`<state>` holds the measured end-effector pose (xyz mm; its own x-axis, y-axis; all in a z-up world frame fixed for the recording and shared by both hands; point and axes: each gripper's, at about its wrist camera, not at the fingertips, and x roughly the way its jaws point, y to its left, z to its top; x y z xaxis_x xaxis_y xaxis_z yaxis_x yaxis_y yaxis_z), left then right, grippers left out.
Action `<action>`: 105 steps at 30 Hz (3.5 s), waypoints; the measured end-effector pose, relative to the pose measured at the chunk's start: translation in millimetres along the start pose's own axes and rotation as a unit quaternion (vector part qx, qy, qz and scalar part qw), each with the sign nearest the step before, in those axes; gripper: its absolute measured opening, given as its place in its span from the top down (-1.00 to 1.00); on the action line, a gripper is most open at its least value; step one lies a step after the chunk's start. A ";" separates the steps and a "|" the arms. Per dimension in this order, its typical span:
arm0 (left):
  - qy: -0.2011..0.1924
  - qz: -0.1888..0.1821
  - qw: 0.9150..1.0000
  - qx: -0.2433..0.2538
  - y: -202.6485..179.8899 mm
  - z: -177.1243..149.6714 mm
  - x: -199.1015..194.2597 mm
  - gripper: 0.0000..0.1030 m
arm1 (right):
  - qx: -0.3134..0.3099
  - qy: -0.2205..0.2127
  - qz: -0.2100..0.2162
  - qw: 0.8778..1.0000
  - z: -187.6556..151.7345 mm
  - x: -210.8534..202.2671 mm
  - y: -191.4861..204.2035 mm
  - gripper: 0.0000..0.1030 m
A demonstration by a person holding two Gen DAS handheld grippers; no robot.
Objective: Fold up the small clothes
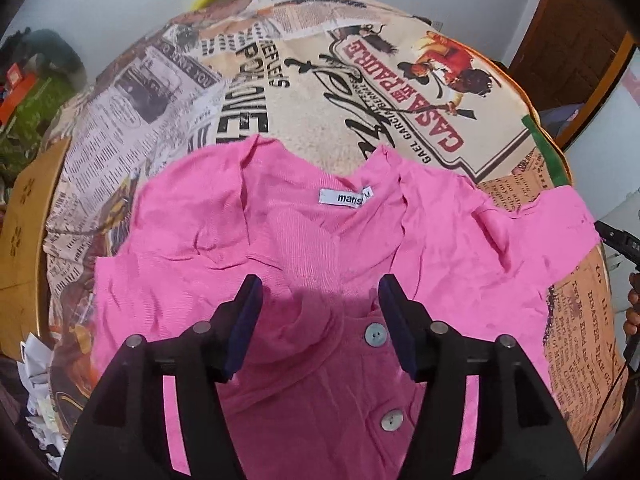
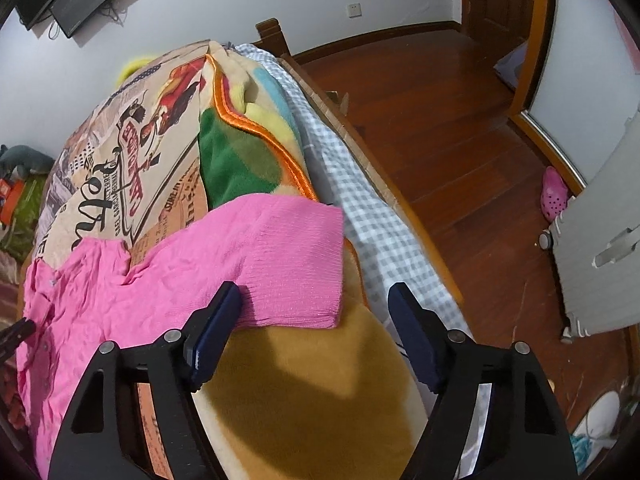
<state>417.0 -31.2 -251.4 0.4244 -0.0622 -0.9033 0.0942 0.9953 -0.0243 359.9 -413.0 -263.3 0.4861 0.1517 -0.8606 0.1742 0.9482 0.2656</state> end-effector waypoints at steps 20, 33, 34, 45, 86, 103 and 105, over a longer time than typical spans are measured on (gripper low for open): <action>-0.036 0.028 0.999 0.004 13.0 -13.4 -35.2 -0.16 | -0.090 -0.056 -0.055 0.993 -2.0 -14.7 43.0 0.89; -0.064 0.058 0.996 -0.019 53.4 -21.8 -70.6 -0.27 | -0.143 -0.134 -0.022 0.980 7.1 -88.3 101.0 0.90; -0.066 0.059 0.996 -0.020 57.1 -23.9 -73.1 -0.27 | -0.150 -0.138 -0.018 0.979 8.2 -93.3 108.6 0.90; -0.078 0.063 0.994 -0.041 95.7 -41.8 -93.2 -0.34 | -0.225 -0.148 0.056 0.961 -0.4 -110.8 208.6 0.90; -0.070 0.051 0.996 -0.029 101.3 -52.7 -87.3 -0.42 | -0.345 0.007 0.182 0.921 -84.4 -26.3 340.8 0.11; 0.011 0.015 1.000 -0.003 29.6 7.5 10.1 -0.66 | -0.317 0.079 0.077 0.942 -83.5 49.0 256.4 0.06; 0.017 0.034 0.999 0.006 32.2 3.8 17.1 -0.66 | -0.322 0.086 0.078 0.940 -87.2 53.8 255.2 0.07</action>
<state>430.7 -0.5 -265.9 0.3993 0.0079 -0.9168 0.0777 0.9961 0.0425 355.9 -138.5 -279.7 0.3071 0.2931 -0.9054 -0.4683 0.8748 0.1244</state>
